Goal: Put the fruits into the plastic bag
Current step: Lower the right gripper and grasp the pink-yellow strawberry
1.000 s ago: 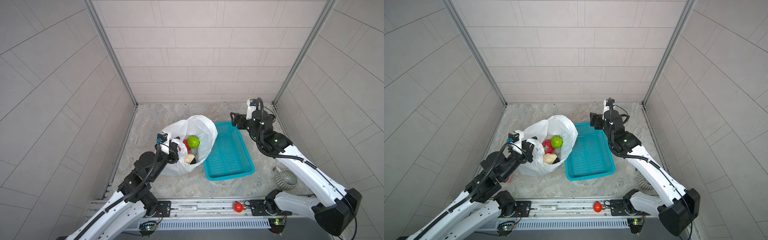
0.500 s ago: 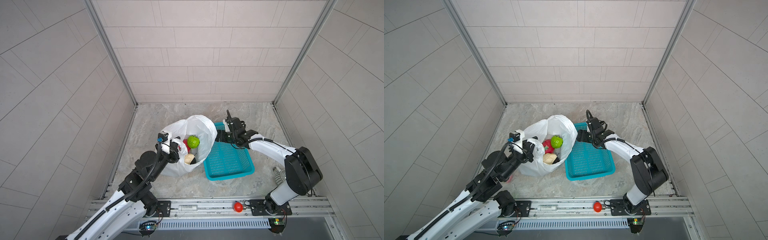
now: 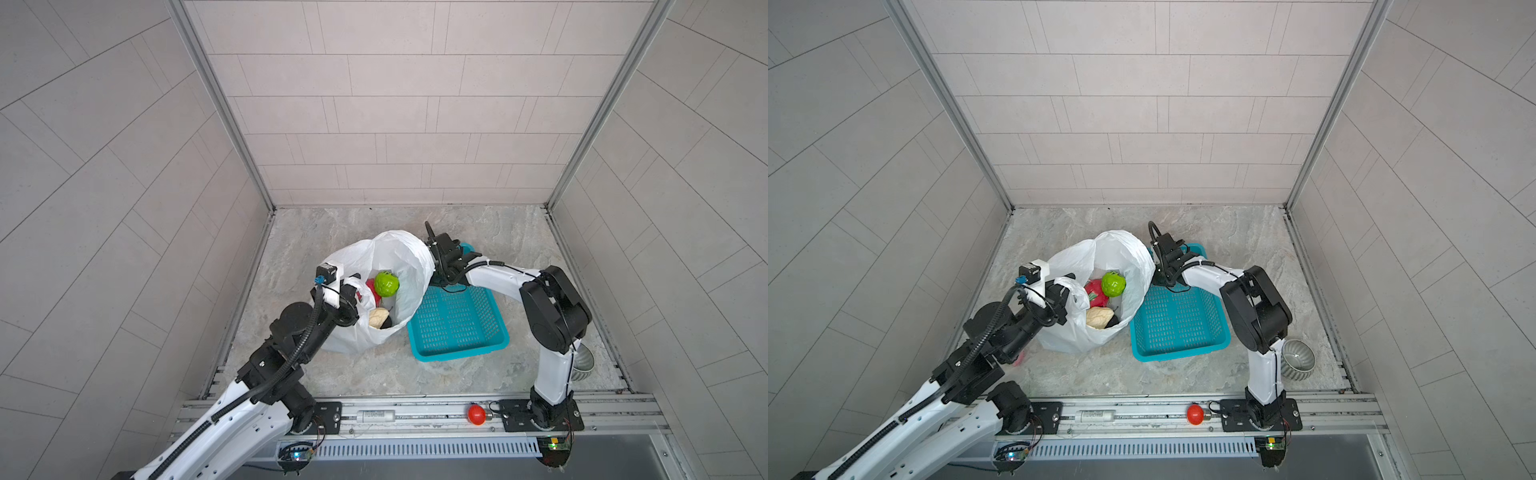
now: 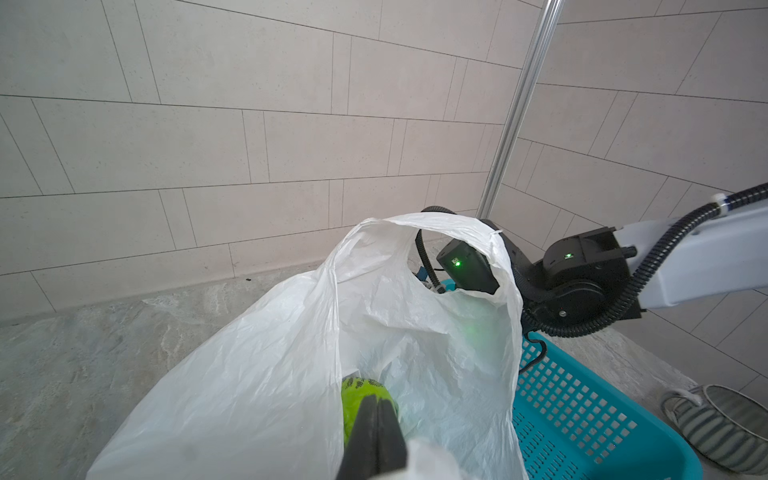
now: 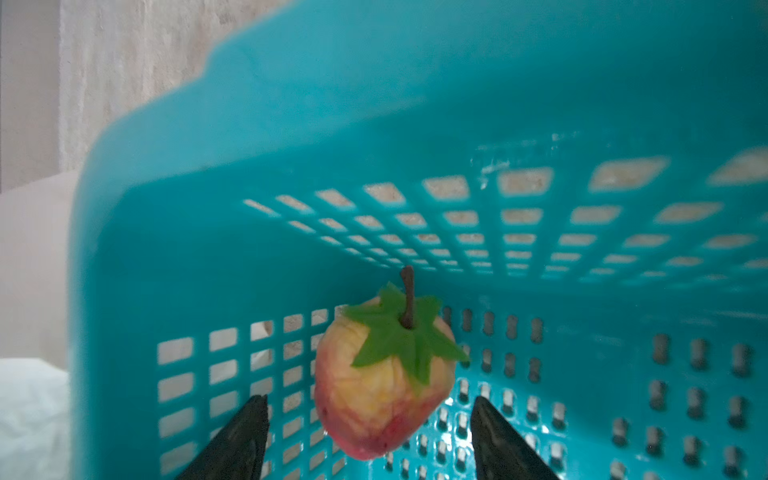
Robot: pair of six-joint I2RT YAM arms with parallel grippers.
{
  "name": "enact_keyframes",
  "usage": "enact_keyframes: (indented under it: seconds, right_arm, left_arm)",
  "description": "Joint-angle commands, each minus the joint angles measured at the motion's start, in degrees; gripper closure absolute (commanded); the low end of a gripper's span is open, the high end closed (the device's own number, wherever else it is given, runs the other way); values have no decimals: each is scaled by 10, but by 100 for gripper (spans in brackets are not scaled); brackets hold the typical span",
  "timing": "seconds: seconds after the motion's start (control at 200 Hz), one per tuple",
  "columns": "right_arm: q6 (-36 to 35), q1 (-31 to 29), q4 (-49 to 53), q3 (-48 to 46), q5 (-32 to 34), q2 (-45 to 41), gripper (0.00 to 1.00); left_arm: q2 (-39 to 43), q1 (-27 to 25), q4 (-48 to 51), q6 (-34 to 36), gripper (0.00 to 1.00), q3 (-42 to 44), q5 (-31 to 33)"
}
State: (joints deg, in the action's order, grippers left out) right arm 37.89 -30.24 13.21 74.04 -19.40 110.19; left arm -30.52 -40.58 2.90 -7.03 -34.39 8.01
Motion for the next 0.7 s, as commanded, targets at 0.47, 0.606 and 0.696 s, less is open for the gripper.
enact_keyframes:
  seconds: [0.47,0.606,0.696]
  right_arm:
    - [-27,-2,38,20,34,26,68]
    - [-36,2,35,-4,48,-26,69]
    - [-42,9,36,-25,52,-76,69]
  left_arm:
    - [5,0,-5,14,100,-12,-2]
    - [-4,0,-7,14,100,-15,-3]
    - [-7,0,-8,12,100,-17,-5]
